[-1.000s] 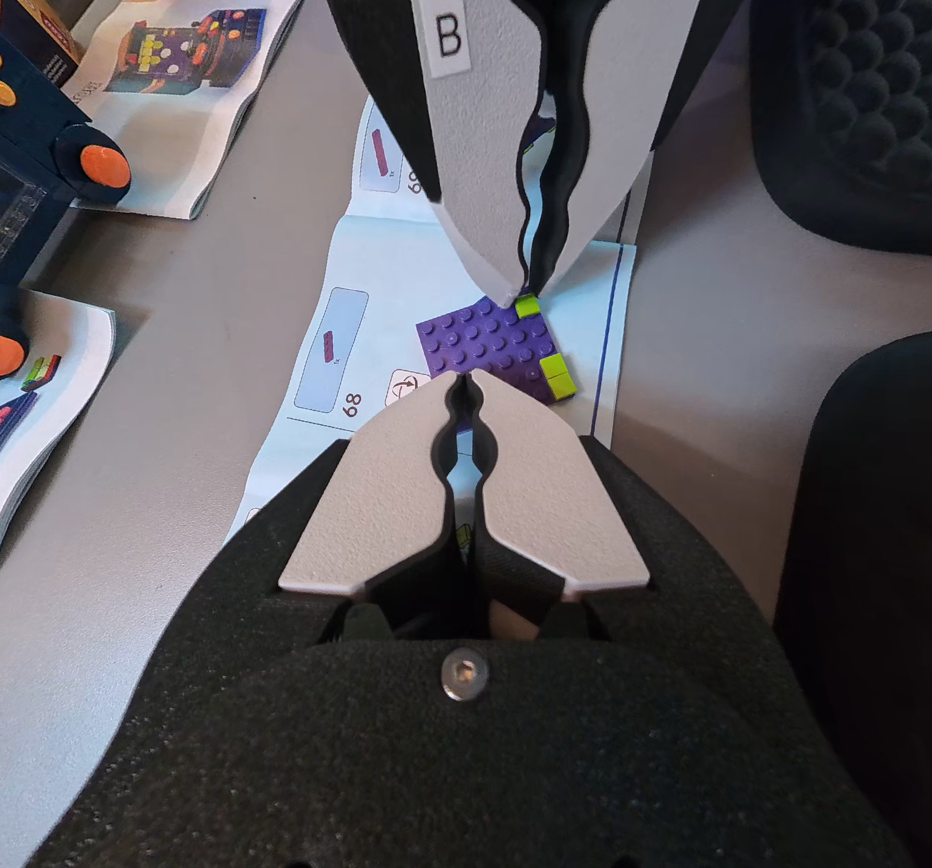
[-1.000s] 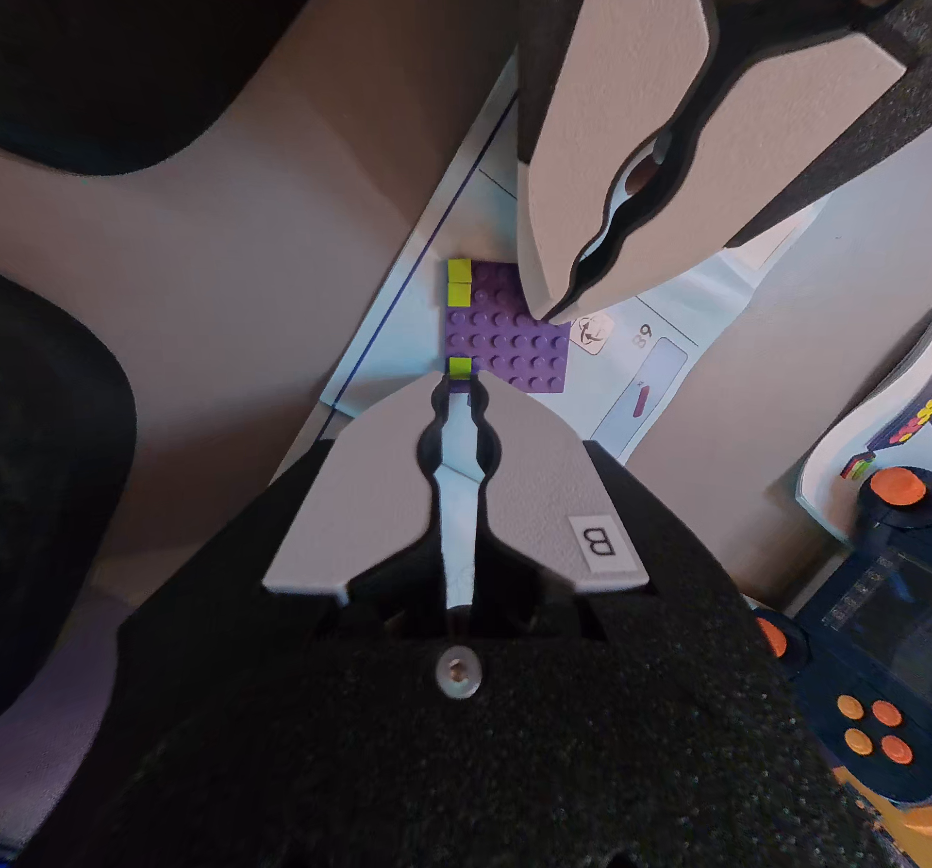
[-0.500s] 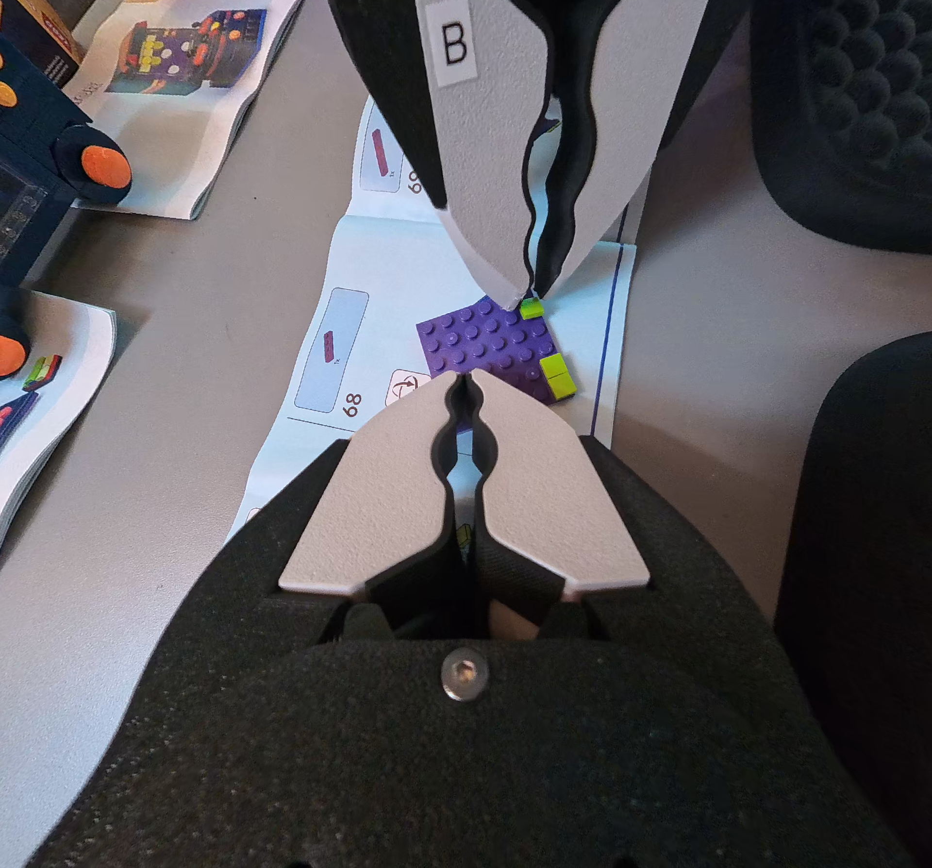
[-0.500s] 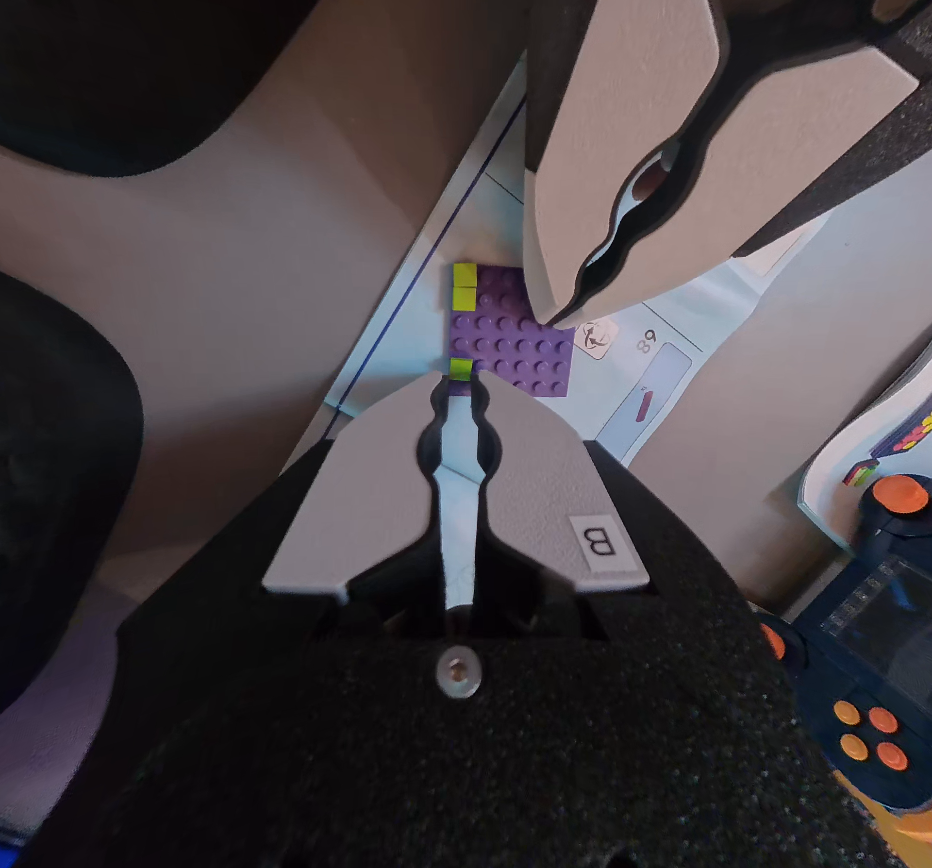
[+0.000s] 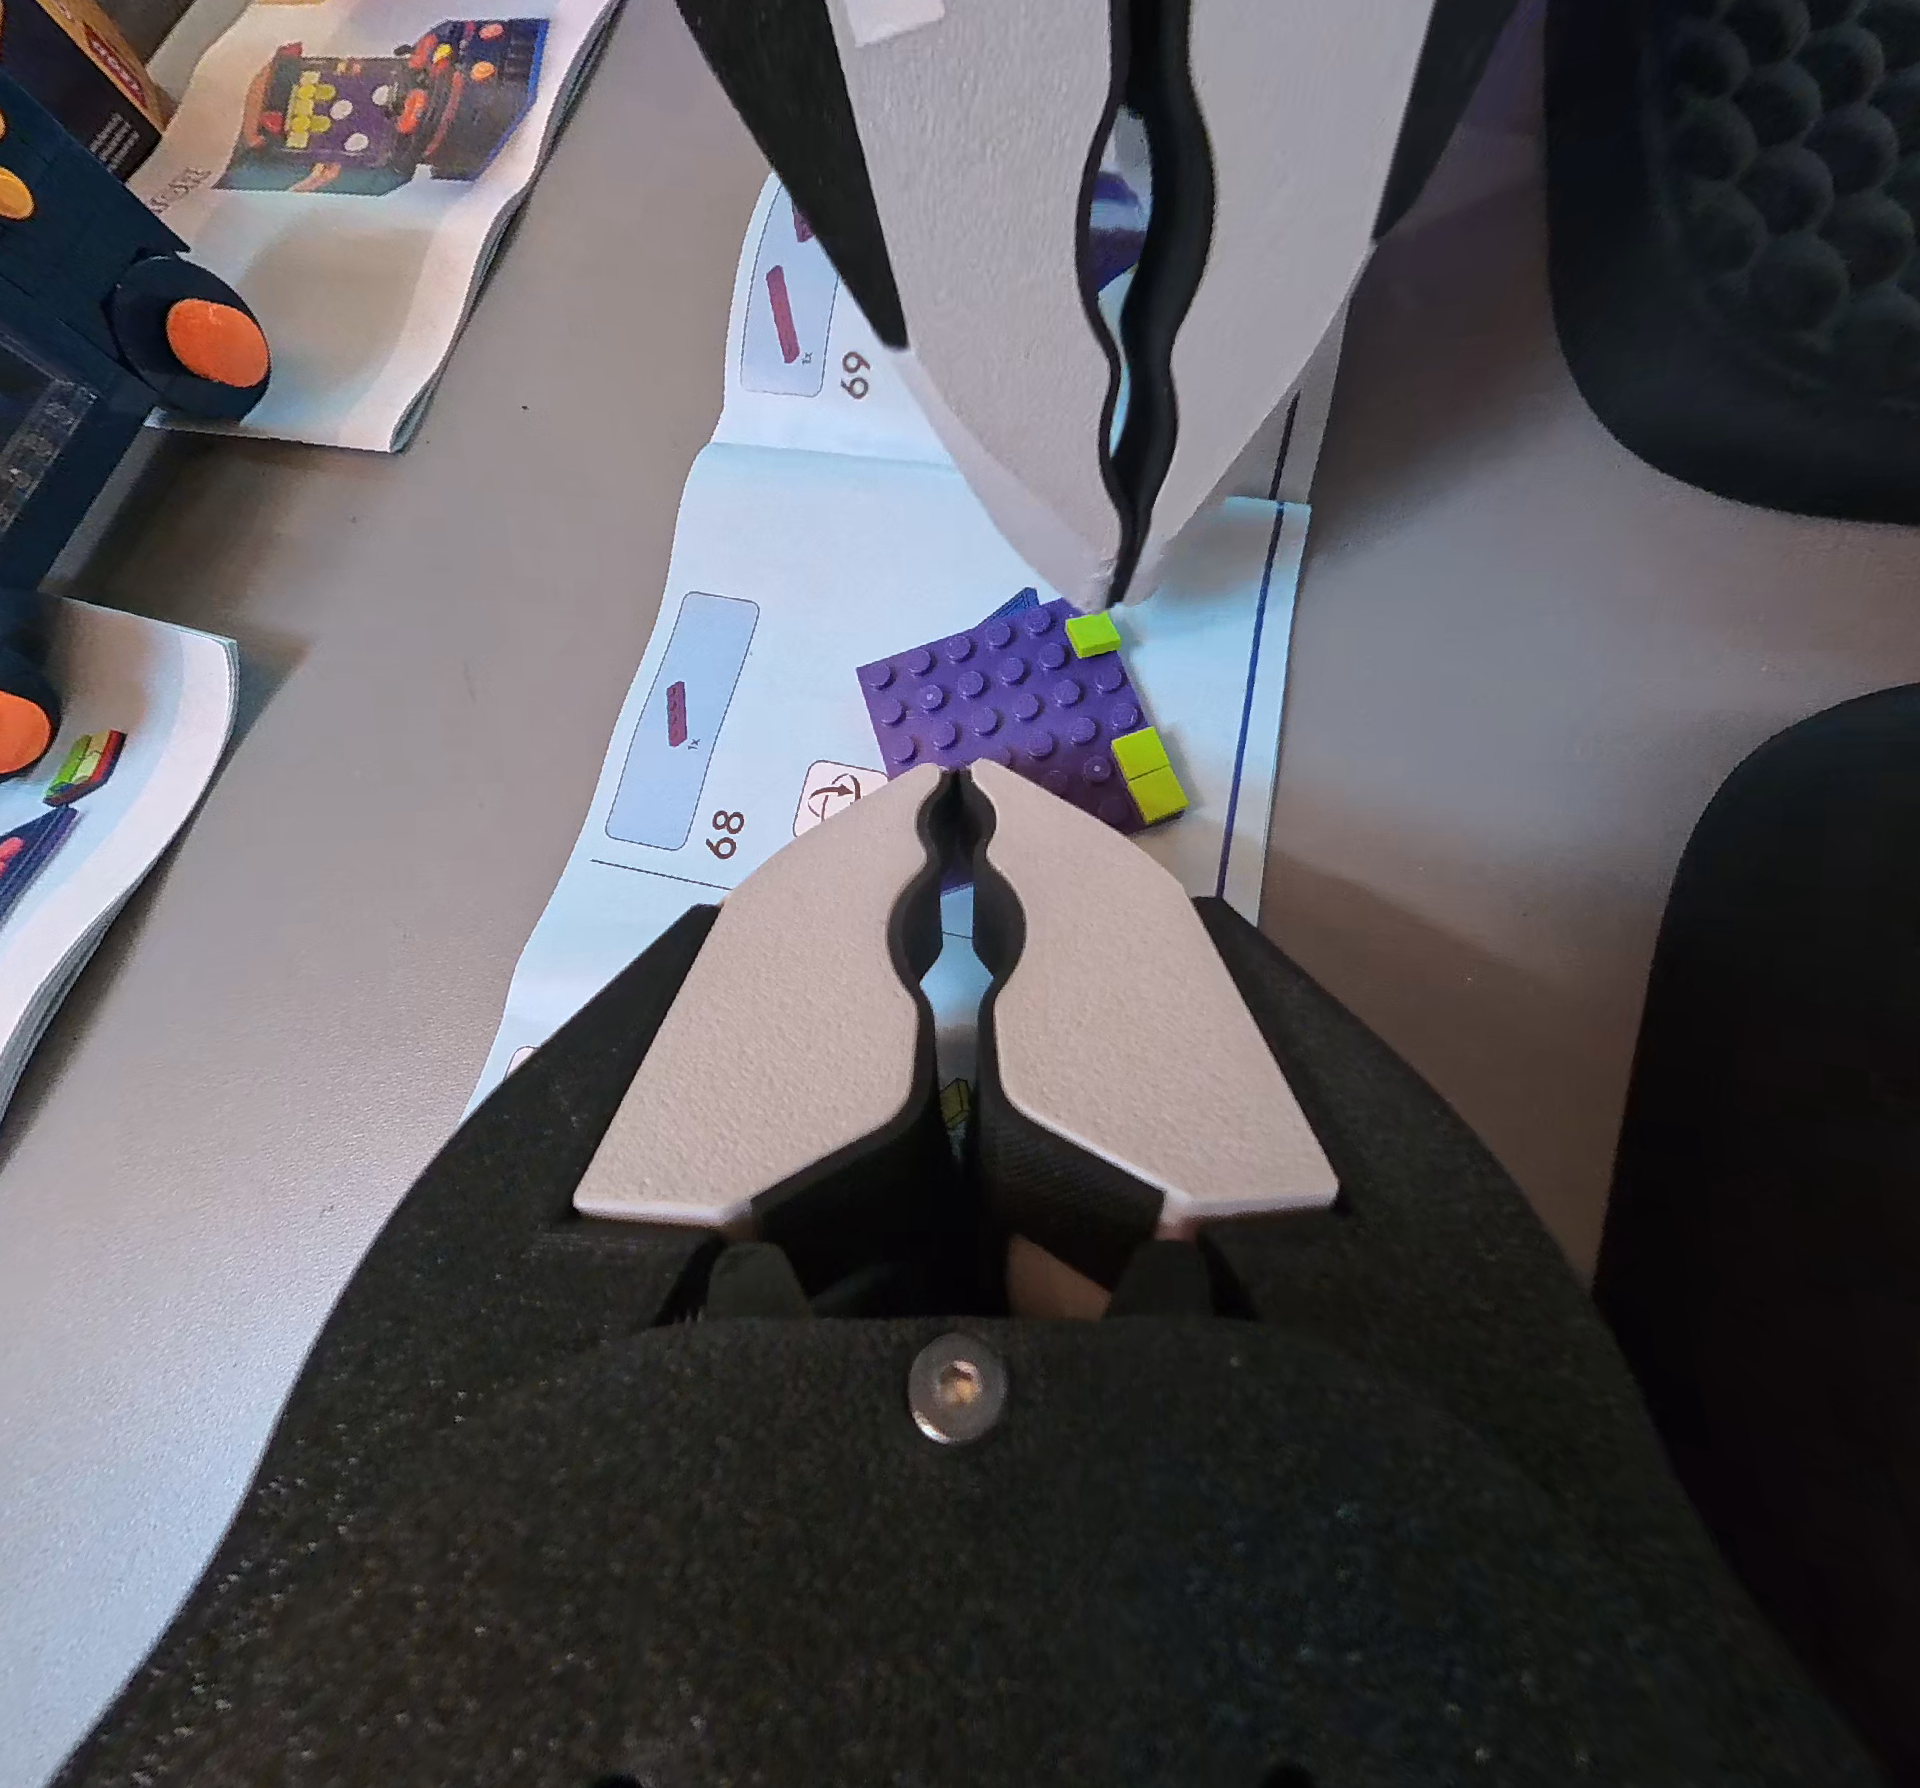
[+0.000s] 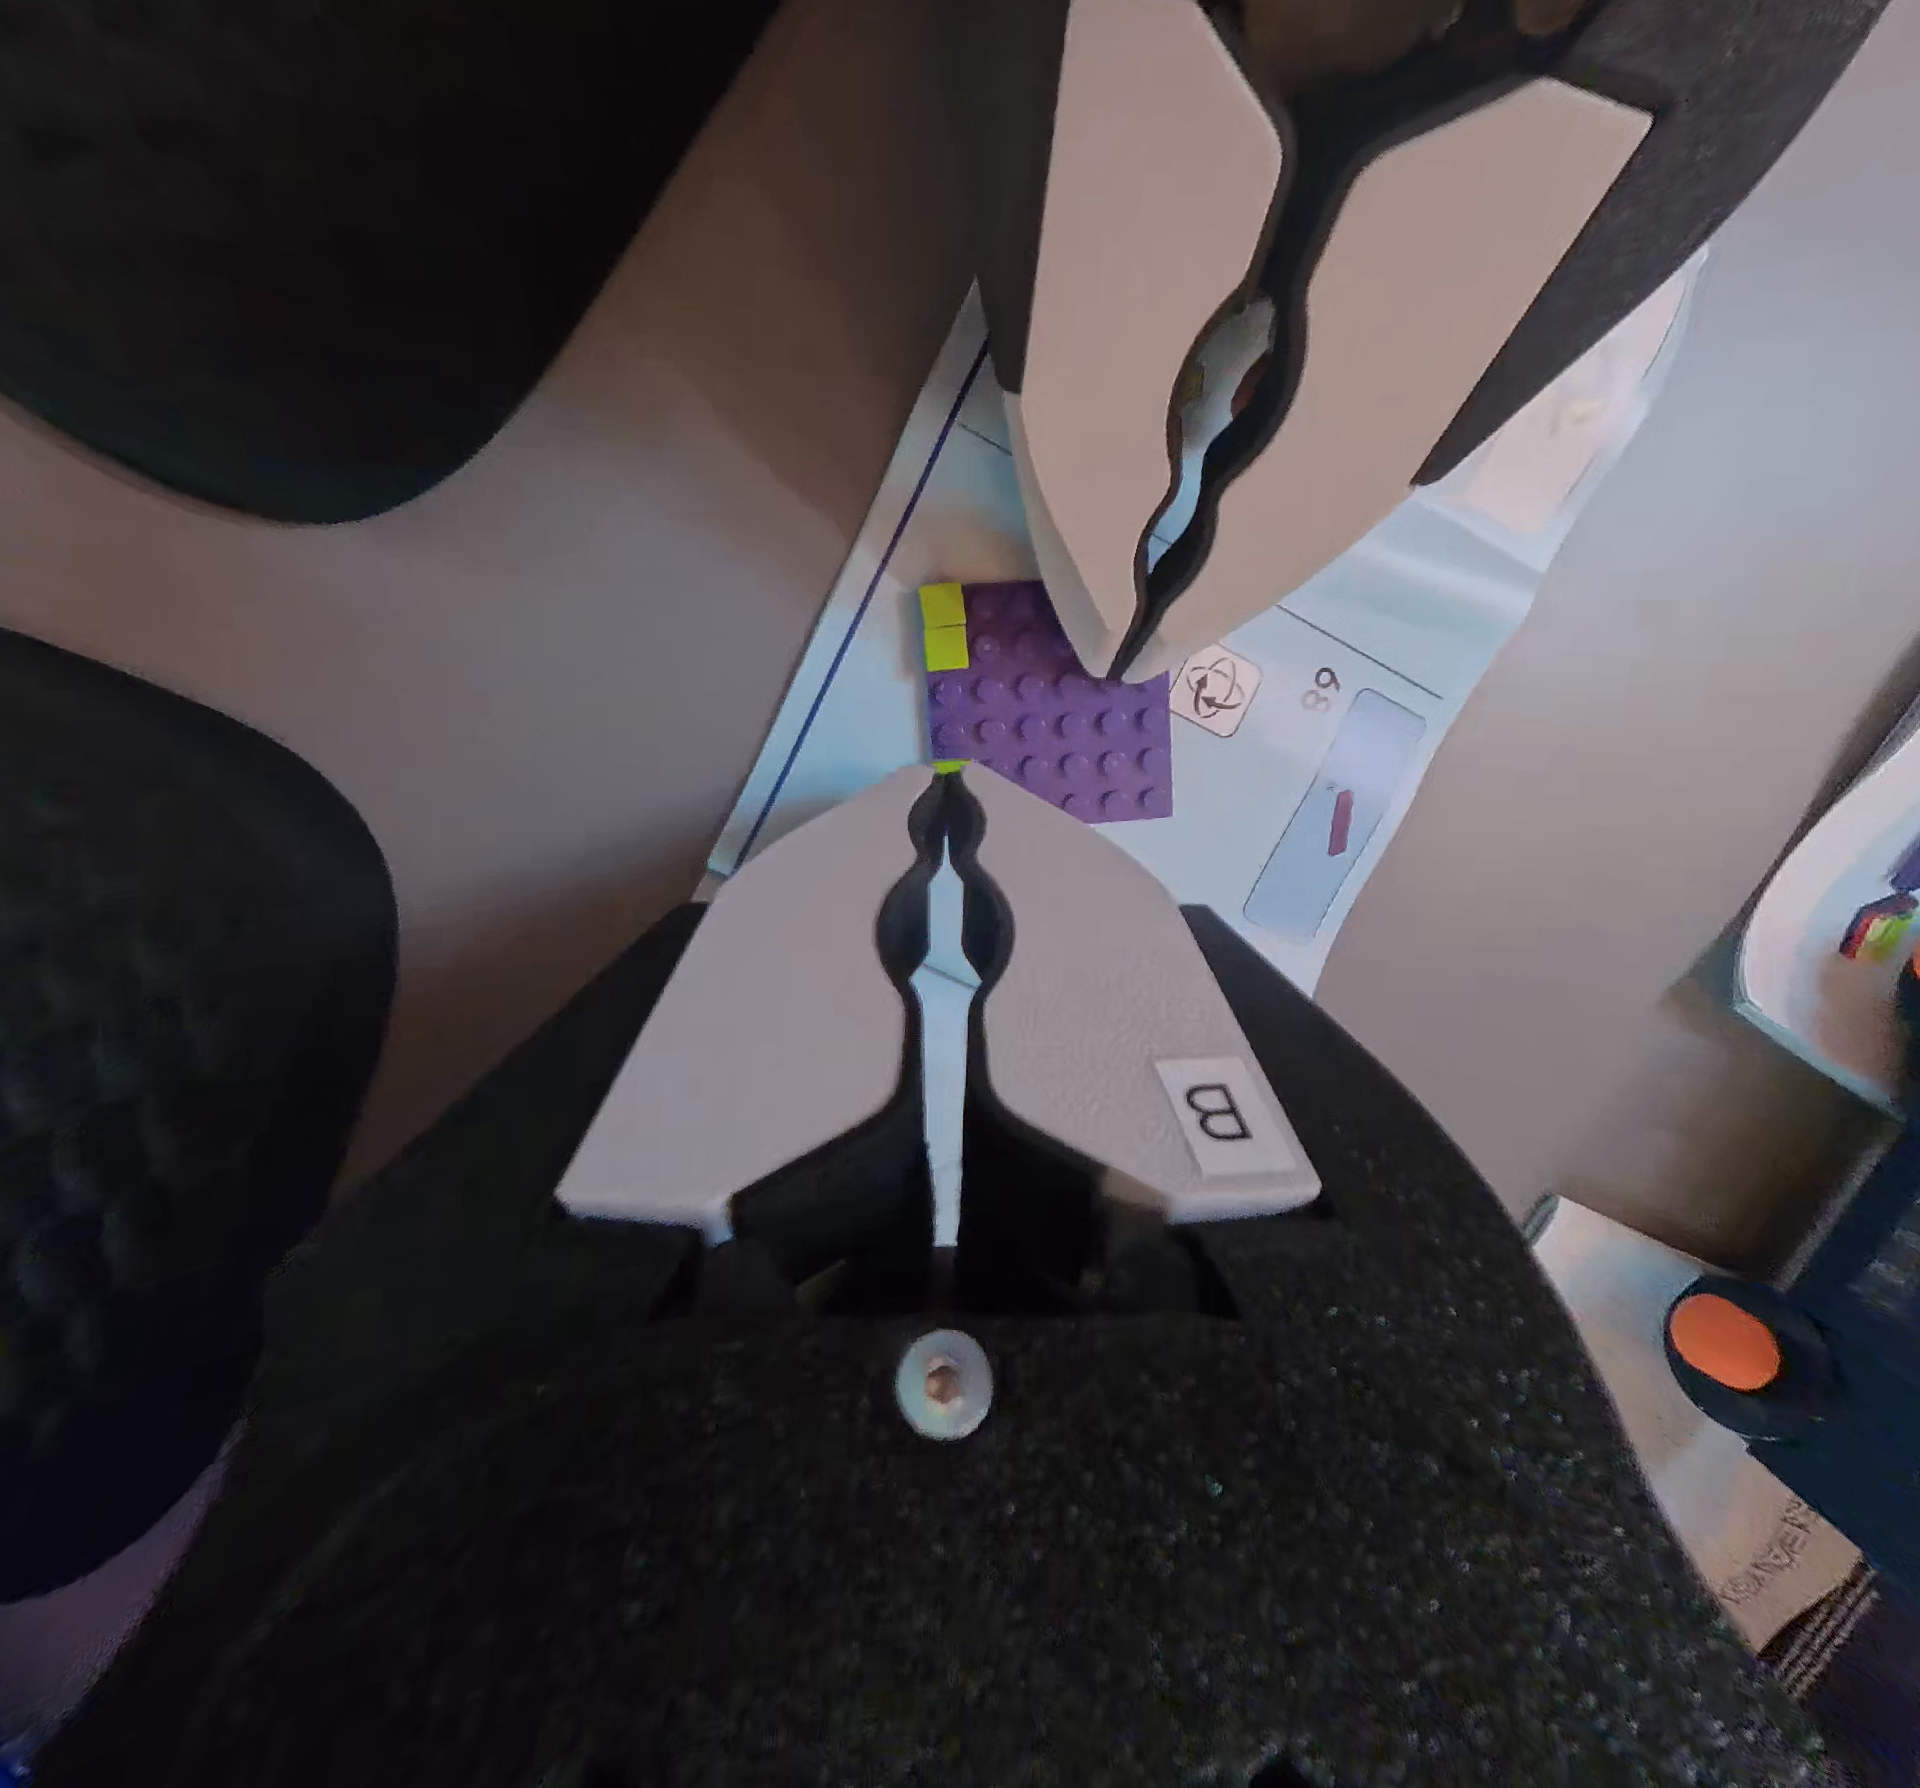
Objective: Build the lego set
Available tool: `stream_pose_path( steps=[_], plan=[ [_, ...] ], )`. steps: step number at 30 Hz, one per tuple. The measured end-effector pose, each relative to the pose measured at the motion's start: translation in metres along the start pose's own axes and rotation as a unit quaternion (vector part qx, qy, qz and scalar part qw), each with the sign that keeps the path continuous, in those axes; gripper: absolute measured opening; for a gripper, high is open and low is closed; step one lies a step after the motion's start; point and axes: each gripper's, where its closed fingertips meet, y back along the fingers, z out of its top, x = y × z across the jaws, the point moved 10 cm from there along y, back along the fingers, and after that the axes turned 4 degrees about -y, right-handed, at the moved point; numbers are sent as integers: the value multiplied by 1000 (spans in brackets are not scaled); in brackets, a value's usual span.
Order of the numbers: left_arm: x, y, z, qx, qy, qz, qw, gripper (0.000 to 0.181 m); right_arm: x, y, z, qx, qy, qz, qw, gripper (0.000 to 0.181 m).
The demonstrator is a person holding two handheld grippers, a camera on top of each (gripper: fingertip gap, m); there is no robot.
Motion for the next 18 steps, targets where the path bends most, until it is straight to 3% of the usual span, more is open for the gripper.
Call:
stream_pose_path(
  steps=[18],
  plan=[
    [0, 0, 0, 0, 0, 0, 1000, 0, 2, -9, 3, 41, 31, -16, 999, 0]
  ],
)
